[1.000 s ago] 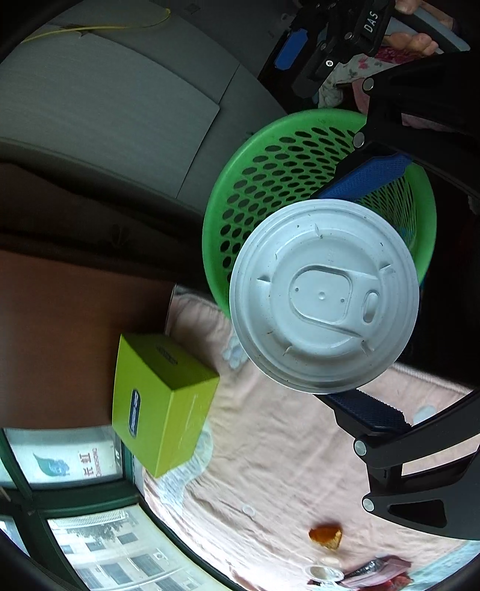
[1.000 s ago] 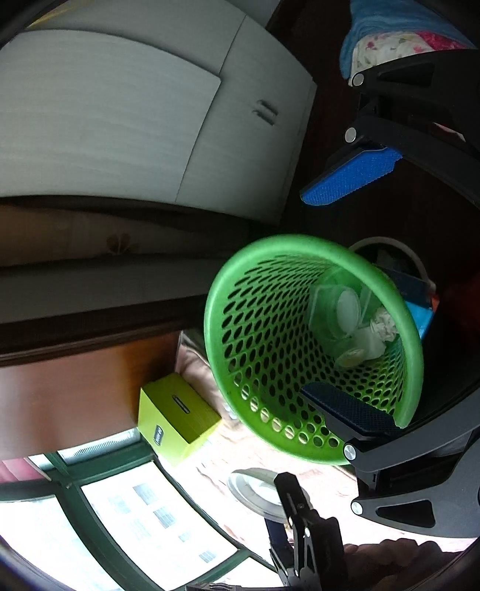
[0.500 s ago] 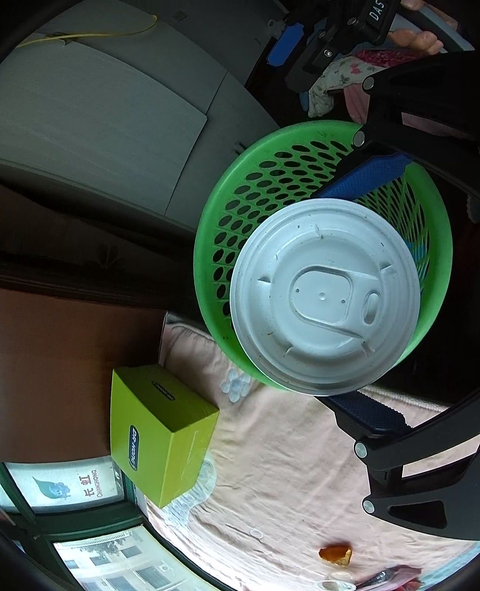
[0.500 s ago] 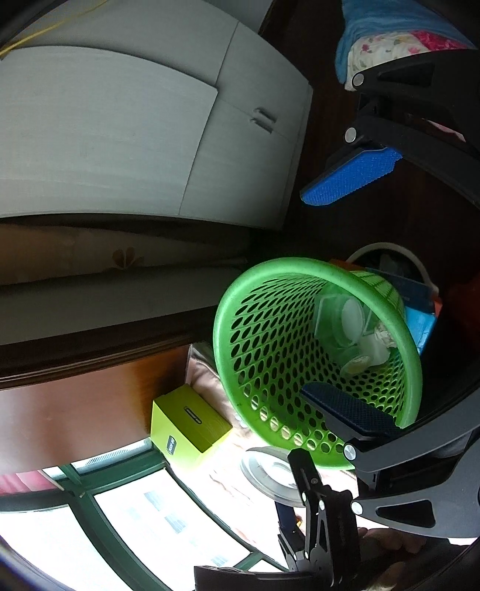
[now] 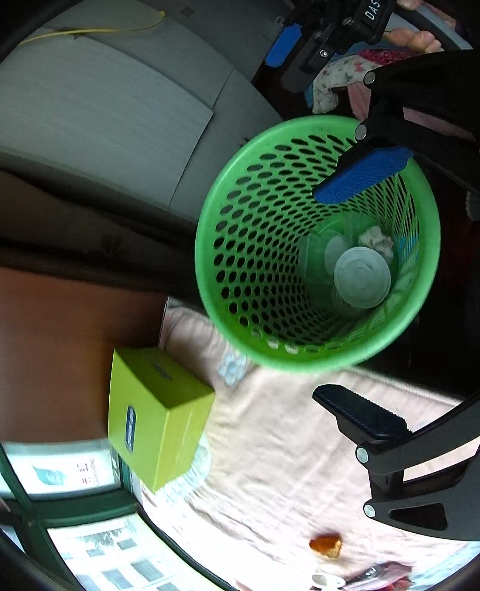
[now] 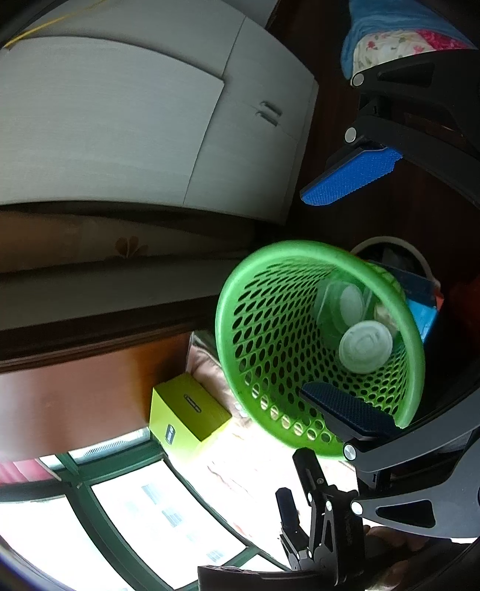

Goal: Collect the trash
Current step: 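Move both grippers back over the table to the snack packages, then grasp the orange snack wrapper with the left gripper while right grasps the pink package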

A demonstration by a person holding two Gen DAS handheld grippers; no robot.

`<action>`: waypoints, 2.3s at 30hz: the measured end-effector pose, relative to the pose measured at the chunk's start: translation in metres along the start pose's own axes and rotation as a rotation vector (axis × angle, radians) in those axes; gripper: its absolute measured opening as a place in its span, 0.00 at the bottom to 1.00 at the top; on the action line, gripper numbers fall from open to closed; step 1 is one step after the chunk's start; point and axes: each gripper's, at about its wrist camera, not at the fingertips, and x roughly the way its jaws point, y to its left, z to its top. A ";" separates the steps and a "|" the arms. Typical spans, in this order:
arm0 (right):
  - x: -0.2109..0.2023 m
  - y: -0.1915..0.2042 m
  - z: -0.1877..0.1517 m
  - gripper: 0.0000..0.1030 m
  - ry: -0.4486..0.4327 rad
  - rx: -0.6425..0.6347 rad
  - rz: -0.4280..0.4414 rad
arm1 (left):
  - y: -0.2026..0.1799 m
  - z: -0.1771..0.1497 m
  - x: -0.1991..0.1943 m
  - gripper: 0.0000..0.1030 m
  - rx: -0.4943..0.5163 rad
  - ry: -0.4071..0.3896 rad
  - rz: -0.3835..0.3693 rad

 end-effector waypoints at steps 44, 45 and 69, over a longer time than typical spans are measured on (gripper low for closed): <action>0.082 0.320 -0.015 0.93 0.204 -0.487 0.467 | 0.411 -0.145 -0.119 0.90 -0.629 0.030 0.589; 0.084 0.326 -0.016 0.92 0.208 -0.493 0.472 | 0.417 -0.146 -0.116 0.88 -0.628 0.037 0.586; 0.134 0.469 -0.045 0.84 0.351 -0.632 0.643 | 0.466 -0.164 -0.098 0.29 -0.652 0.070 0.450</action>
